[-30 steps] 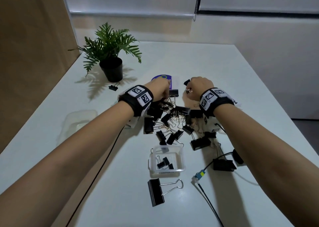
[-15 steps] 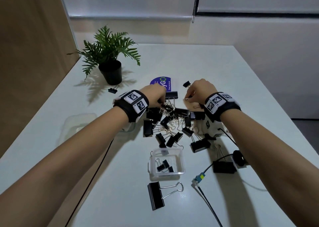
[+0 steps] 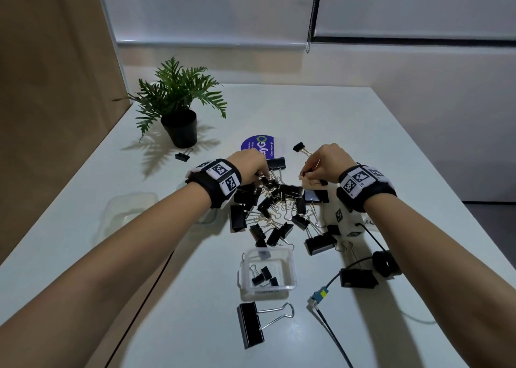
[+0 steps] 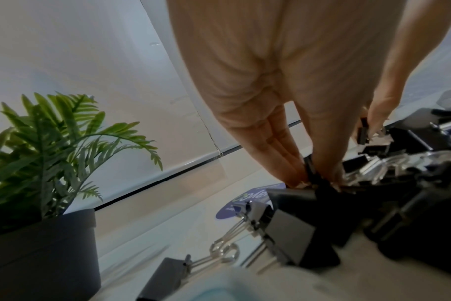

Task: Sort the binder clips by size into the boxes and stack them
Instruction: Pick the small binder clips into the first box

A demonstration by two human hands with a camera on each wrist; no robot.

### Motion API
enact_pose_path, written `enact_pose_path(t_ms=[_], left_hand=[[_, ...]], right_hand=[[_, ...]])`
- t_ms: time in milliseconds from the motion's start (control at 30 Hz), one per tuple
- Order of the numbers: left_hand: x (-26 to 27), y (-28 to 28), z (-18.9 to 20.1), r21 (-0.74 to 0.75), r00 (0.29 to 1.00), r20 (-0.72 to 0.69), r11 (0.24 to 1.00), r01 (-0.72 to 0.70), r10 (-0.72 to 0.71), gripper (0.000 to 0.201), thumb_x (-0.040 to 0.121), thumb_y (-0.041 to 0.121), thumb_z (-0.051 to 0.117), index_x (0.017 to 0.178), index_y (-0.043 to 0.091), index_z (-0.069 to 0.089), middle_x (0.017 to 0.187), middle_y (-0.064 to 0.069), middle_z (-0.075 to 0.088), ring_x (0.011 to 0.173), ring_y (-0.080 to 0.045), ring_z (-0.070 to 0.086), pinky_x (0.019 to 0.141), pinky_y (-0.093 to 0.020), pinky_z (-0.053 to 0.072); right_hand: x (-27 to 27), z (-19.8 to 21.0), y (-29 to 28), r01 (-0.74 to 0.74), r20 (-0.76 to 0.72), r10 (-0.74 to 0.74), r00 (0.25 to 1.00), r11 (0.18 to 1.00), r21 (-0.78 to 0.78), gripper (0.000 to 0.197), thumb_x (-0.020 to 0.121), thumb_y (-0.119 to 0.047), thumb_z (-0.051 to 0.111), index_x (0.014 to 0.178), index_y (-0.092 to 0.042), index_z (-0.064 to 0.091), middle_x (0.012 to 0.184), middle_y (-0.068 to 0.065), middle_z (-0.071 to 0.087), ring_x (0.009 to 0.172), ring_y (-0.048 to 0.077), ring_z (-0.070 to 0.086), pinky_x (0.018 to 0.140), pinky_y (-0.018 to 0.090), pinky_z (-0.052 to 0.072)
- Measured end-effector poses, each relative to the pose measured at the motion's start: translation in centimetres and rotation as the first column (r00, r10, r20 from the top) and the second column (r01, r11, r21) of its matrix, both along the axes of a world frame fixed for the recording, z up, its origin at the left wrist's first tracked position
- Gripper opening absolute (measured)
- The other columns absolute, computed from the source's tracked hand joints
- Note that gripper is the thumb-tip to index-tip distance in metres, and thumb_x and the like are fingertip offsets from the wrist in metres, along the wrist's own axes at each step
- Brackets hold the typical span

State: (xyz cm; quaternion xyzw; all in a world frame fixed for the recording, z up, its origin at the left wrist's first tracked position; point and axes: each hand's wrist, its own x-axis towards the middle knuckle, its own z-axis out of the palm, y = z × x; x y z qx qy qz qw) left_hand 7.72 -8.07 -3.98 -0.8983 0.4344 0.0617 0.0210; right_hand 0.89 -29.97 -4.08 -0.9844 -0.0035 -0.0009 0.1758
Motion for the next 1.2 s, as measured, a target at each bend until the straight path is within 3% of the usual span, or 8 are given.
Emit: enact_pose_path(t_ms=[233, 367, 500, 600, 700, 833, 1000, 1200], left_hand=[[0.0, -0.3, 0.4, -0.054, 1.000, -0.021, 0.999, -0.008, 0.007, 0.010, 0.085, 0.008, 0.064, 0.089, 0.010, 0.072, 0.096, -0.007, 0.069, 0.091, -0.025, 0.062, 0.071, -0.028, 0.045], [0.4, 0.9, 0.8, -0.328, 0.976, -0.206, 0.934, -0.138, 0.072, 0.009, 0.080, 0.012, 0.075, 0.083, 0.004, 0.073, 0.084, -0.007, 0.070, 0.073, -0.014, 0.059, 0.064, -0.014, 0.044], [0.1, 2.2, 0.9, -0.462, 0.874, -0.482, 0.833, -0.303, 0.051, 0.008, 0.083, 0.006, 0.071, 0.078, 0.000, 0.068, 0.071, -0.007, 0.067, 0.053, -0.008, 0.062, 0.051, -0.018, 0.052], [-0.1, 2.7, 0.9, -0.484, 0.844, -0.536, 0.809, -0.333, 0.027, 0.014, 0.085, 0.006, 0.069, 0.072, 0.010, 0.065, 0.073, -0.005, 0.067, 0.059, -0.012, 0.062, 0.057, -0.026, 0.054], [-0.3, 3.1, 1.3, -0.528, 0.827, -0.561, 0.757, -0.385, 0.029, 0.012, 0.083, 0.005, 0.070, 0.074, 0.011, 0.066, 0.078, -0.008, 0.067, 0.059, -0.007, 0.061, 0.054, -0.020, 0.050], [-0.6, 3.2, 2.8, -0.389, 0.910, -0.379, 0.863, -0.322, 0.168, 0.010, 0.078, 0.007, 0.075, 0.081, -0.001, 0.071, 0.074, -0.005, 0.067, 0.056, -0.004, 0.056, 0.054, -0.011, 0.043], [-0.4, 2.2, 3.9, -0.234, 0.965, -0.064, 0.936, -0.262, 0.254, 0.048, 0.078, 0.007, 0.073, 0.122, 0.014, 0.056, 0.109, -0.011, 0.058, 0.096, -0.027, 0.055, 0.080, -0.033, 0.045], [-1.8, -0.8, 2.7, -0.170, 0.980, -0.020, 0.965, -0.199, 0.198, 0.017, 0.082, 0.014, 0.074, 0.094, 0.025, 0.075, 0.114, -0.004, 0.048, 0.101, -0.028, 0.057, 0.075, -0.031, 0.043]], right_hand=[[-0.7, 0.0, -0.1, 0.007, 0.010, -0.007, 1.000, 0.999, 0.036, 0.010, 0.072, -0.016, 0.080, 0.080, -0.022, 0.079, 0.065, -0.010, 0.065, 0.071, 0.012, 0.067, 0.071, 0.033, 0.058], [-1.0, -0.1, -0.2, 0.003, 0.041, -0.006, 0.999, 0.997, 0.082, 0.011, 0.073, -0.013, 0.078, 0.082, -0.018, 0.079, 0.071, -0.002, 0.071, 0.074, 0.014, 0.068, 0.074, 0.034, 0.058], [-1.0, 0.0, 0.2, 0.021, 0.063, -0.030, 0.998, 0.991, 0.135, 0.013, 0.073, -0.011, 0.076, 0.083, -0.018, 0.079, 0.077, 0.001, 0.074, 0.077, 0.014, 0.068, 0.076, 0.030, 0.058], [-1.0, 0.3, 0.6, 0.053, 0.068, -0.067, 0.995, 0.980, 0.190, 0.013, 0.073, -0.012, 0.075, 0.083, -0.020, 0.079, 0.077, 0.000, 0.073, 0.078, 0.012, 0.068, 0.075, 0.027, 0.057], [-1.1, 0.8, 0.9, 0.061, 0.071, -0.078, 0.994, 0.972, 0.226, 0.015, 0.073, -0.012, 0.074, 0.083, -0.022, 0.079, 0.077, 0.000, 0.074, 0.077, 0.012, 0.067, 0.074, 0.027, 0.057], [-1.4, 1.2, 1.0, 0.044, 0.048, -0.057, 0.997, 0.969, 0.245, 0.016, 0.072, -0.011, 0.074, 0.082, -0.023, 0.079, 0.078, 0.002, 0.075, 0.082, 0.015, 0.070, 0.077, 0.032, 0.058], [-1.6, 1.4, 1.0, 0.063, 0.044, -0.076, 0.996, 0.968, 0.243, 0.017, 0.072, -0.010, 0.073, 0.081, -0.024, 0.078, 0.076, 0.000, 0.074, 0.080, 0.013, 0.070, 0.074, 0.026, 0.057], [-1.5, 1.3, 1.1, 0.071, 0.034, -0.082, 0.996, 0.967, 0.245, 0.018, 0.071, -0.010, 0.074, 0.076, -0.027, 0.077, 0.073, -0.003, 0.074, 0.077, 0.012, 0.070, 0.074, 0.028, 0.058]])
